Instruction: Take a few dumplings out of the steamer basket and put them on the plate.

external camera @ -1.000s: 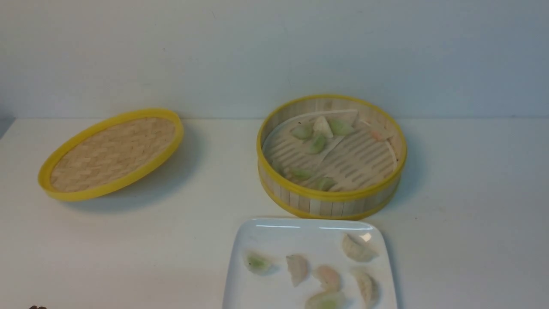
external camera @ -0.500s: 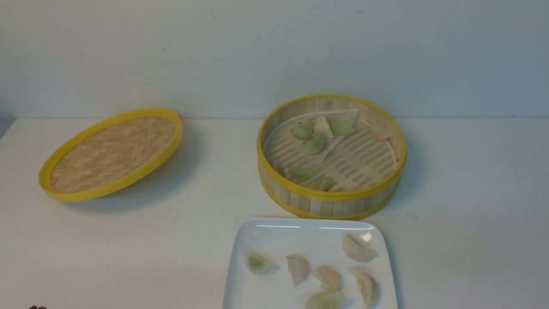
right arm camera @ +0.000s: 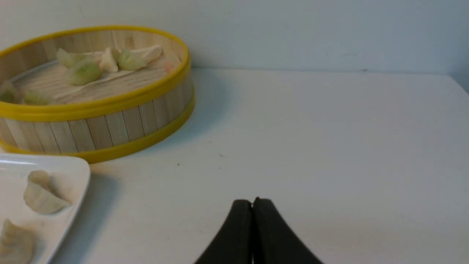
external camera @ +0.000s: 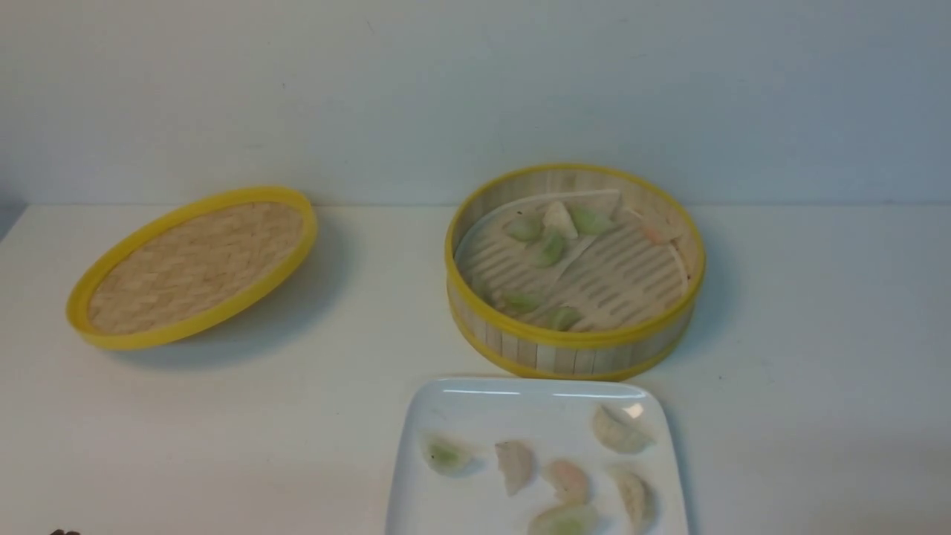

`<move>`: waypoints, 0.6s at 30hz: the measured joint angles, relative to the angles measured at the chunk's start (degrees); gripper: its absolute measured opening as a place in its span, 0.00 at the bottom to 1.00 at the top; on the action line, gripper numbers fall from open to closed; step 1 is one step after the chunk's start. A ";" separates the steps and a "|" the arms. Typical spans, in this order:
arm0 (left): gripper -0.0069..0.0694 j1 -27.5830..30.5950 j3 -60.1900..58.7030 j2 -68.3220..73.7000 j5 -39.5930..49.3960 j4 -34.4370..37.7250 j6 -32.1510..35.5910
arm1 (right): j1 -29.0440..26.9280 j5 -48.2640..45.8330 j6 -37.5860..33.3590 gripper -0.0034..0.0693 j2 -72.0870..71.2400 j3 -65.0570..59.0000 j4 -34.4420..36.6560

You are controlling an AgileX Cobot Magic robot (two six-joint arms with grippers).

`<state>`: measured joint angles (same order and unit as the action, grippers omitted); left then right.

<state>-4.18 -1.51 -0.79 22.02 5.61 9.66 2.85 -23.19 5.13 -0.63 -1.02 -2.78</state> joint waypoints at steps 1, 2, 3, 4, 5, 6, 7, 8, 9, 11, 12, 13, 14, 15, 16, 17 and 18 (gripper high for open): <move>0.08 0.00 0.00 0.00 0.00 0.00 0.00 | 0.00 0.00 0.00 0.03 0.00 0.00 0.00; 0.08 0.00 0.00 0.00 0.00 0.00 0.00 | 0.00 0.00 0.00 0.03 0.00 0.00 0.00; 0.08 0.00 0.00 0.00 0.00 0.00 0.00 | 0.00 0.00 0.00 0.03 0.00 0.00 0.00; 0.08 0.00 0.00 0.00 0.00 0.00 0.00 | 0.00 0.00 0.18 0.03 0.00 0.00 0.00; 0.08 0.00 0.00 0.00 0.00 0.00 0.00 | 0.00 0.00 0.40 0.03 0.00 0.00 0.00; 0.08 0.00 0.00 0.00 0.00 0.00 0.00 | 0.00 0.00 0.58 0.03 0.00 0.00 0.00; 0.08 0.00 0.00 0.00 0.00 0.00 0.00 | 0.00 0.00 0.59 0.03 0.00 0.00 0.00; 0.08 0.00 0.00 0.00 0.00 0.00 0.00 | 0.00 0.00 0.63 0.03 0.00 0.00 0.00; 0.08 0.00 0.00 0.00 0.00 0.00 0.00 | 0.00 0.00 0.63 0.03 0.00 0.00 0.00; 0.08 0.00 0.00 0.00 0.00 0.00 0.00 | 0.00 0.00 0.65 0.03 0.00 0.00 0.00; 0.08 0.00 0.00 0.00 0.00 0.00 0.00 | 0.00 0.00 0.65 0.03 0.00 0.00 0.00; 0.08 0.00 0.00 0.00 0.00 0.00 0.00 | 0.00 0.00 0.70 0.03 0.00 0.00 0.00; 0.08 0.00 0.00 0.00 0.00 0.00 0.00 | 0.00 0.00 0.76 0.03 0.00 0.00 0.00; 0.08 0.00 0.00 0.00 0.00 0.00 0.00 | 0.00 0.00 0.76 0.03 0.00 0.00 0.00; 0.08 0.00 0.00 0.00 0.00 0.00 0.00 | 0.00 0.05 0.76 0.03 0.00 0.00 0.00; 0.08 0.00 0.00 0.00 0.00 0.00 0.00 | 0.00 0.05 0.76 0.03 0.00 0.00 0.00; 0.08 0.00 0.00 0.00 0.00 0.00 0.00 | 0.00 0.05 0.76 0.03 0.00 0.00 0.00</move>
<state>-4.18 -1.51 -0.79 22.02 5.61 9.66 2.85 -23.14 5.90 -0.63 -1.02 -2.78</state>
